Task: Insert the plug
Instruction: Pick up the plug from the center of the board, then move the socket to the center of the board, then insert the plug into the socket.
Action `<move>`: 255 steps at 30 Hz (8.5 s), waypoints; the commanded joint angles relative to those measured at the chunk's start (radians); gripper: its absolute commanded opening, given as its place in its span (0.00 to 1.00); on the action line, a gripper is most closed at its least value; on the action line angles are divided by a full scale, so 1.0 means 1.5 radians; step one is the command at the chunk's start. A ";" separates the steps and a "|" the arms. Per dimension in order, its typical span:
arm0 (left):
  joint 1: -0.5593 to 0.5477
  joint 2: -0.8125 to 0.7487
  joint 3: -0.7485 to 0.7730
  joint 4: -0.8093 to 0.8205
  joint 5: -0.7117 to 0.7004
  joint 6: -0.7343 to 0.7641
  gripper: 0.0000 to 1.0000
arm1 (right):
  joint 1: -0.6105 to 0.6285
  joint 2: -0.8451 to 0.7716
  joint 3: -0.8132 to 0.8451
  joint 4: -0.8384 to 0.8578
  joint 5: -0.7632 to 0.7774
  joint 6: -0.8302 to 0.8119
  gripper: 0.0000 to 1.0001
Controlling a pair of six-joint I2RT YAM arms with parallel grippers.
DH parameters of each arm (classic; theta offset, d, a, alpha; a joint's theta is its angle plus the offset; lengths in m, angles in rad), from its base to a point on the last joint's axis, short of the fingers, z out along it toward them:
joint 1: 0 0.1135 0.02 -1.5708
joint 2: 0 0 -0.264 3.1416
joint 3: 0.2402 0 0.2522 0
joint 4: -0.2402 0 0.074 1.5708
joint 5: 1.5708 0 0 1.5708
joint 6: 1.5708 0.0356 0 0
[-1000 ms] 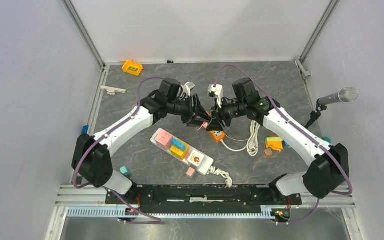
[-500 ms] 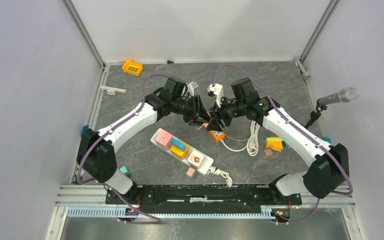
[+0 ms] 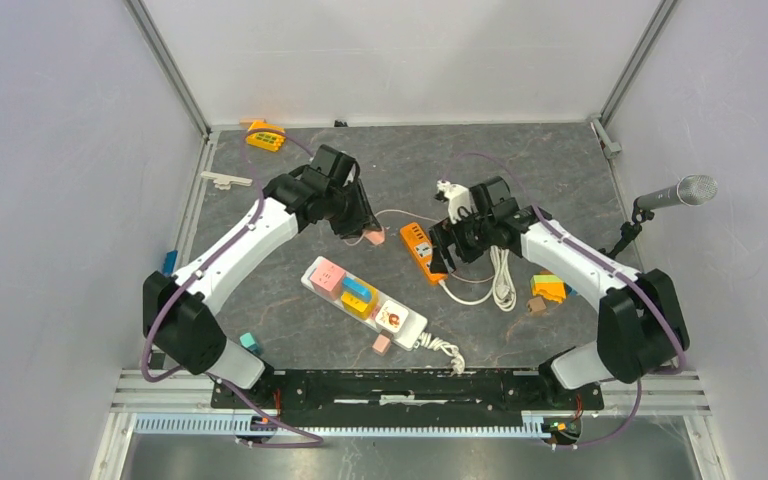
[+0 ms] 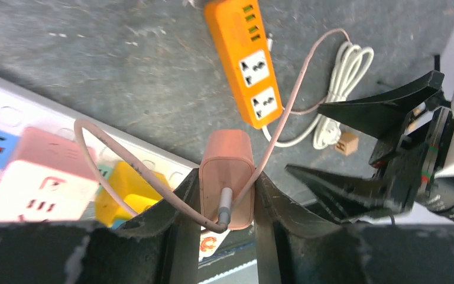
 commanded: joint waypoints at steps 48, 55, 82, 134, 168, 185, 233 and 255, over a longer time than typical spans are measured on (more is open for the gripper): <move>-0.080 0.165 0.062 -0.184 -0.324 -0.202 0.02 | -0.095 0.038 -0.076 0.084 -0.015 0.161 0.89; -0.084 0.255 0.114 -0.219 -0.341 -0.219 0.02 | -0.100 0.025 -0.082 0.055 0.008 0.145 0.87; -0.113 0.436 0.377 -0.047 -0.260 -0.078 0.02 | -0.063 0.094 -0.086 0.005 -0.231 0.108 0.58; -0.183 0.363 0.190 0.152 -0.309 -0.004 0.02 | -0.194 -0.088 -0.096 0.021 -0.023 0.113 0.98; -0.232 0.493 0.239 0.019 -0.346 -0.009 0.02 | -0.200 -0.097 -0.113 0.018 -0.010 0.109 0.98; -0.274 0.540 0.193 -0.009 -0.315 -0.049 0.02 | -0.204 -0.113 -0.132 0.025 0.003 0.114 0.98; -0.292 0.577 0.112 0.011 -0.226 -0.059 0.12 | -0.205 -0.169 -0.178 0.090 0.006 0.160 0.98; -0.294 0.594 0.168 -0.034 -0.239 -0.033 0.21 | -0.206 -0.152 -0.152 0.083 0.014 0.149 0.98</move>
